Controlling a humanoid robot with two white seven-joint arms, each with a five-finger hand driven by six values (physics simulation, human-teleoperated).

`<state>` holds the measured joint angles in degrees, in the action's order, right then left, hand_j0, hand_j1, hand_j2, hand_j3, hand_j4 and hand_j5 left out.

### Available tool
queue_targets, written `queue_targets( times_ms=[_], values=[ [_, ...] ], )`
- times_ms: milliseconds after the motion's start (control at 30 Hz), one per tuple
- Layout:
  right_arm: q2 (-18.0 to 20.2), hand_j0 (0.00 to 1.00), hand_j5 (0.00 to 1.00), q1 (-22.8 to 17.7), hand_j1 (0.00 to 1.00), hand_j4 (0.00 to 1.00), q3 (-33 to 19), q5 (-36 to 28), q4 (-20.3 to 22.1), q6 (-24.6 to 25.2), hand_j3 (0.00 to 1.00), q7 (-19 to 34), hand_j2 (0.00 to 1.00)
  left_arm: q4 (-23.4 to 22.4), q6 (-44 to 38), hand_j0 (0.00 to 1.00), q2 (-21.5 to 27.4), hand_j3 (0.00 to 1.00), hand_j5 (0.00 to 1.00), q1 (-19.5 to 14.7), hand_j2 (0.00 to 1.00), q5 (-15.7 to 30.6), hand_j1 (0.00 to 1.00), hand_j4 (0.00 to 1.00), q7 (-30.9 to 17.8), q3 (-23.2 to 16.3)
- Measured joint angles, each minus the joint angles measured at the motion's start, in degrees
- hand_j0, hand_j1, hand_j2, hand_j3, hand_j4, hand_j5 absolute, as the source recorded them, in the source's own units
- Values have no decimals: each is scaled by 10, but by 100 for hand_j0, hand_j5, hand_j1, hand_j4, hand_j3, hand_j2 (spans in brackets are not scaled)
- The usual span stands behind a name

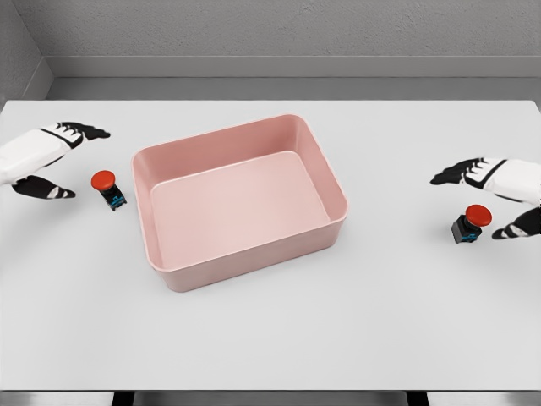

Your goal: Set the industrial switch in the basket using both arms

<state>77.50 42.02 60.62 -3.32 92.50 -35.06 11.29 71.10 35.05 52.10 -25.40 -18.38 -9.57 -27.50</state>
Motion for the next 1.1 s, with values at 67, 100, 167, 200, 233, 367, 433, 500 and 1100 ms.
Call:
queue_targets(
  times_ms=[67,100,167,200,233,367,433,500,1100],
  values=[
    [-7,100,100,0,100,100,4,0,-1,0,100,2,100,0,0,82,0,82,82,-1,82,0,82,82,0,-1],
    [-12,100,100,0,100,100,6,-1,-2,0,100,2,100,0,0,80,0,80,80,-1,80,0,80,80,0,-1],
    [-24,100,100,0,100,100,11,0,-4,8,100,4,100,0,0,80,0,80,80,-1,80,0,80,80,0,-2],
    [-29,100,100,0,100,100,13,2,-8,13,100,4,100,0,0,80,0,80,80,-1,80,0,80,80,-1,-2],
    [-32,100,100,0,100,100,14,3,-12,16,100,4,100,0,0,80,0,80,80,-1,80,0,80,80,-3,-3],
    [-47,100,100,0,100,100,17,5,-43,33,100,4,100,1,0,81,-1,81,81,0,81,0,81,81,-8,-4],
    [-58,100,100,0,100,100,20,10,-62,38,100,4,100,1,0,82,-2,82,82,1,82,0,82,82,-8,-4],
    [-72,100,100,0,100,100,22,18,-75,43,100,5,100,1,0,82,-2,82,82,1,82,0,82,82,-9,-4],
    [-86,100,100,-4,100,100,28,42,-124,52,100,5,100,4,0,81,-13,81,81,5,81,0,81,81,-14,-16]
  ],
)
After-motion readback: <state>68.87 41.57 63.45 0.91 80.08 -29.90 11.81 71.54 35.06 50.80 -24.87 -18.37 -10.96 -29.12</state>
